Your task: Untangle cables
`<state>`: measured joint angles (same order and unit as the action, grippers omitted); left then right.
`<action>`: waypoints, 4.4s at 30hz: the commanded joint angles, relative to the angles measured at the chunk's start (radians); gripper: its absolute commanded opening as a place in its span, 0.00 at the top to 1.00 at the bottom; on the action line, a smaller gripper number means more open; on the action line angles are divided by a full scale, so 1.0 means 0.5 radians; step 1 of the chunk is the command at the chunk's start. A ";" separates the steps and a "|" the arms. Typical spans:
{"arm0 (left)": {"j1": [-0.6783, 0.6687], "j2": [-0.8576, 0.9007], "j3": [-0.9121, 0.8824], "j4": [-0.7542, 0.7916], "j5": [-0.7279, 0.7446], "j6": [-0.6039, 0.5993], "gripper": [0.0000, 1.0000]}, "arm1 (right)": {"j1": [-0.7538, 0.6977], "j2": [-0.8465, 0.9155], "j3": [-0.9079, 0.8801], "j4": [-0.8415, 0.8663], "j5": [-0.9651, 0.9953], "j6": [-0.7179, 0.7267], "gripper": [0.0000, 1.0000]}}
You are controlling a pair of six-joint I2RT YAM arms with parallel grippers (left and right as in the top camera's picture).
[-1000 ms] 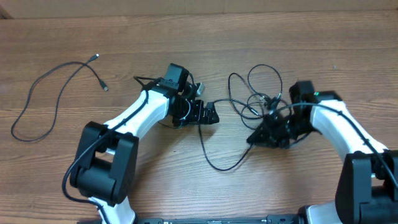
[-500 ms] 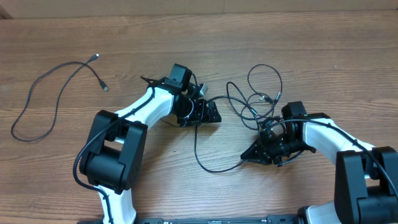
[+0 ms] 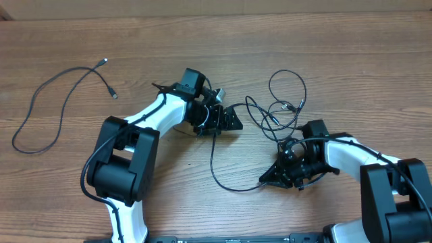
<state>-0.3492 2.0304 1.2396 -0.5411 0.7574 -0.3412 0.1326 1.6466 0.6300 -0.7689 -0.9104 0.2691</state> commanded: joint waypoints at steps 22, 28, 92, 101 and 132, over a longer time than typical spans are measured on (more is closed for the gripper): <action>0.161 0.158 -0.086 0.528 0.761 -0.287 0.00 | 0.123 -0.029 -0.150 0.265 -0.016 0.262 0.96; 0.162 0.158 -0.086 0.662 0.828 -0.478 0.00 | 0.392 -0.029 -0.150 0.413 -0.017 0.410 0.96; 0.278 0.142 0.005 -0.448 0.053 0.446 0.95 | 0.471 -0.080 -0.063 0.765 -0.248 0.581 0.41; 0.452 -0.184 0.086 -0.757 0.163 0.587 0.94 | 0.331 -0.228 0.222 0.457 -0.107 0.393 0.37; 0.406 -1.289 0.092 -0.601 -1.122 0.352 0.96 | 0.374 -0.259 0.362 0.505 1.359 0.779 0.00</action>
<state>-0.1444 1.3949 1.2701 -0.8642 0.4309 -0.1398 0.3103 1.5269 0.8005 -0.5255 -0.3073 0.6476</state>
